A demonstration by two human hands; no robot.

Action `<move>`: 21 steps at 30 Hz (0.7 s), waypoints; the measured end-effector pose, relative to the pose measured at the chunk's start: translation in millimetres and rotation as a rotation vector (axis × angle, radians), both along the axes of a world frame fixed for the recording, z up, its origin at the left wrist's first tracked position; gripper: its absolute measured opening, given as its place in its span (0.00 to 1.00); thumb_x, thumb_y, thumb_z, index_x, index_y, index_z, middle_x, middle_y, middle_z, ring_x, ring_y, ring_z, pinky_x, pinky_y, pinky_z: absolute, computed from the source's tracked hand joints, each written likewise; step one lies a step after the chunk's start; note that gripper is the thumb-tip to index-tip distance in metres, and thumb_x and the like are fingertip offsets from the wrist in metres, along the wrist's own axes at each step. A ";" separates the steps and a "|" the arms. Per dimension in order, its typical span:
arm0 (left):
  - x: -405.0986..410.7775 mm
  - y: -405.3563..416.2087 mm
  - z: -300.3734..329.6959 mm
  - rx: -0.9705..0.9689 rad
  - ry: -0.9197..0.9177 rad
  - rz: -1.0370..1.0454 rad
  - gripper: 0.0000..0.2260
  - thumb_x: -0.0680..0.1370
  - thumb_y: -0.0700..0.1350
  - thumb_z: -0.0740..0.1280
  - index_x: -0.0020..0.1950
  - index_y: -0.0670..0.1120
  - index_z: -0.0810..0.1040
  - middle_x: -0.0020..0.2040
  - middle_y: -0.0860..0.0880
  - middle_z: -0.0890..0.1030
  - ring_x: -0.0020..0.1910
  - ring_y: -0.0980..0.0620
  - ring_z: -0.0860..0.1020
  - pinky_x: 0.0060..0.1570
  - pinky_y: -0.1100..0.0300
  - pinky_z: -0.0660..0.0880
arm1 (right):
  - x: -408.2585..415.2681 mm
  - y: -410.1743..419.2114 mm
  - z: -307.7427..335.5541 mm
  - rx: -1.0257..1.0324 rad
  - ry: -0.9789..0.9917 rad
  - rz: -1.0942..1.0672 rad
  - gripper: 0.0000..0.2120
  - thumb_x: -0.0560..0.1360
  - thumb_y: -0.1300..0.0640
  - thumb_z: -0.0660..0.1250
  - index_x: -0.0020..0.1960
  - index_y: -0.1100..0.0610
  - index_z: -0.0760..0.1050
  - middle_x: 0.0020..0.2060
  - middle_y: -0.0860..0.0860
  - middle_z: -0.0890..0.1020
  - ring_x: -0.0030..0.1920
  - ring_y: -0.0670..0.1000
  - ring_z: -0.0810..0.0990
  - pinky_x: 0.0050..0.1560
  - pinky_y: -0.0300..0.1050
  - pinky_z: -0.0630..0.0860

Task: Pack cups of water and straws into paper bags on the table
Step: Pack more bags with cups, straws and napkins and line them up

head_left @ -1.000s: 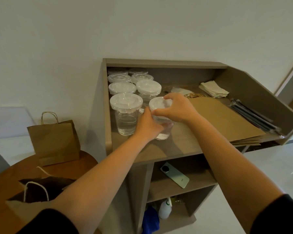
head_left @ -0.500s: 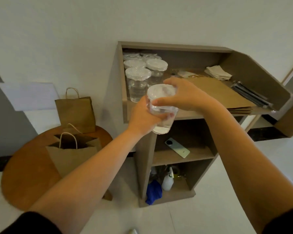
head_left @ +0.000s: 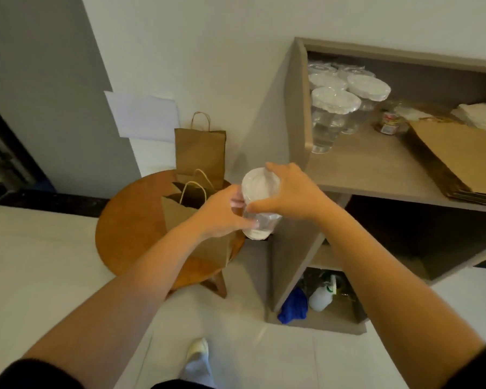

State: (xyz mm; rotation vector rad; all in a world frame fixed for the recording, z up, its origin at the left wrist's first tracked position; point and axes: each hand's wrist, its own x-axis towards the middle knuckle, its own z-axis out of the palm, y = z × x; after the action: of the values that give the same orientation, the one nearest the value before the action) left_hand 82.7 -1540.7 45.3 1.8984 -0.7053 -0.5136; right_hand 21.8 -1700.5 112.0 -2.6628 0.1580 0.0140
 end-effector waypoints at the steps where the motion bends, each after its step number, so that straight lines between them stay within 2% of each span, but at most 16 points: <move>1: 14.5 13.0 -7.8 0.072 -0.009 0.042 0.14 0.72 0.44 0.73 0.55 0.54 0.75 0.52 0.56 0.79 0.56 0.54 0.77 0.52 0.60 0.74 | 12.6 6.0 -7.9 0.001 0.001 -0.011 0.50 0.61 0.34 0.72 0.75 0.51 0.55 0.69 0.54 0.64 0.66 0.57 0.66 0.62 0.51 0.67; 2: 30.3 25.1 -15.7 0.126 -0.033 0.117 0.08 0.75 0.43 0.69 0.50 0.55 0.76 0.48 0.56 0.79 0.53 0.55 0.77 0.48 0.63 0.73 | 25.9 10.8 -15.2 0.003 0.001 -0.023 0.50 0.62 0.34 0.72 0.75 0.50 0.54 0.69 0.54 0.63 0.67 0.57 0.65 0.62 0.52 0.67; 3: 46.4 36.1 -23.6 0.149 -0.052 0.202 0.07 0.77 0.41 0.66 0.46 0.55 0.77 0.46 0.56 0.79 0.50 0.56 0.78 0.45 0.66 0.72 | 39.3 14.5 -21.9 0.006 -0.001 -0.030 0.50 0.62 0.35 0.73 0.75 0.50 0.53 0.70 0.53 0.62 0.68 0.57 0.64 0.63 0.53 0.66; 5: 79.3 54.1 -37.5 0.131 -0.032 0.365 0.12 0.79 0.39 0.61 0.42 0.53 0.78 0.45 0.54 0.79 0.46 0.57 0.78 0.43 0.68 0.73 | 66.5 20.1 -33.6 0.001 -0.005 -0.033 0.50 0.63 0.35 0.73 0.75 0.49 0.52 0.70 0.52 0.62 0.68 0.56 0.64 0.64 0.54 0.67; 7: 108.8 65.7 -48.3 0.138 -0.026 0.445 0.12 0.80 0.39 0.60 0.42 0.53 0.77 0.45 0.54 0.80 0.45 0.58 0.78 0.44 0.67 0.73 | 91.1 25.2 -43.4 -0.019 -0.001 -0.022 0.50 0.63 0.35 0.73 0.75 0.49 0.51 0.70 0.51 0.61 0.68 0.55 0.63 0.63 0.54 0.69; 10: 146.7 70.3 -64.3 0.228 -0.141 0.440 0.05 0.79 0.43 0.62 0.46 0.53 0.75 0.42 0.58 0.76 0.42 0.62 0.75 0.38 0.72 0.67 | 121.2 31.4 -57.1 -0.012 0.017 -0.025 0.52 0.62 0.36 0.74 0.76 0.49 0.50 0.70 0.50 0.59 0.69 0.54 0.62 0.63 0.54 0.70; 13: 175.3 65.2 -79.5 0.258 -0.201 0.436 0.03 0.79 0.45 0.63 0.49 0.51 0.76 0.43 0.57 0.76 0.42 0.61 0.74 0.39 0.71 0.67 | 142.3 36.7 -69.9 0.014 0.028 -0.040 0.53 0.61 0.36 0.74 0.76 0.49 0.49 0.70 0.48 0.59 0.68 0.53 0.62 0.62 0.53 0.71; 15: 190.5 60.5 -88.6 0.311 -0.210 0.397 0.05 0.79 0.44 0.64 0.48 0.48 0.79 0.44 0.54 0.78 0.43 0.58 0.75 0.43 0.67 0.68 | 151.5 39.5 -77.2 0.018 0.042 -0.043 0.53 0.61 0.35 0.74 0.75 0.49 0.50 0.70 0.47 0.60 0.68 0.52 0.62 0.62 0.53 0.72; 18: 205.5 53.7 -98.8 0.427 -0.161 0.210 0.06 0.78 0.44 0.65 0.50 0.47 0.82 0.47 0.52 0.81 0.48 0.55 0.77 0.45 0.65 0.69 | 160.9 40.6 -85.2 0.030 0.065 -0.053 0.52 0.61 0.35 0.73 0.75 0.49 0.50 0.69 0.47 0.60 0.68 0.52 0.62 0.63 0.53 0.72; 20: 210.6 50.0 -102.0 0.558 -0.163 0.029 0.09 0.77 0.48 0.67 0.54 0.48 0.81 0.50 0.52 0.81 0.52 0.52 0.78 0.44 0.66 0.70 | 165.3 41.3 -88.3 0.043 0.079 -0.060 0.52 0.61 0.35 0.73 0.75 0.49 0.51 0.69 0.47 0.60 0.69 0.52 0.62 0.63 0.53 0.71; 21: 212.7 48.1 -103.3 0.653 -0.214 -0.075 0.13 0.75 0.53 0.68 0.58 0.49 0.79 0.52 0.52 0.81 0.55 0.51 0.78 0.46 0.64 0.71 | 167.6 42.0 -88.6 0.049 0.085 -0.062 0.52 0.61 0.35 0.73 0.75 0.49 0.51 0.69 0.47 0.60 0.69 0.52 0.62 0.63 0.53 0.71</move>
State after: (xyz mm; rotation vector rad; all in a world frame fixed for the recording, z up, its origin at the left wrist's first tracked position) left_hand 295.4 -1492.6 -58.0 2.5721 -0.8133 -0.6483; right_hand 189.4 -1658.5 23.5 -2.6086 0.2645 0.1098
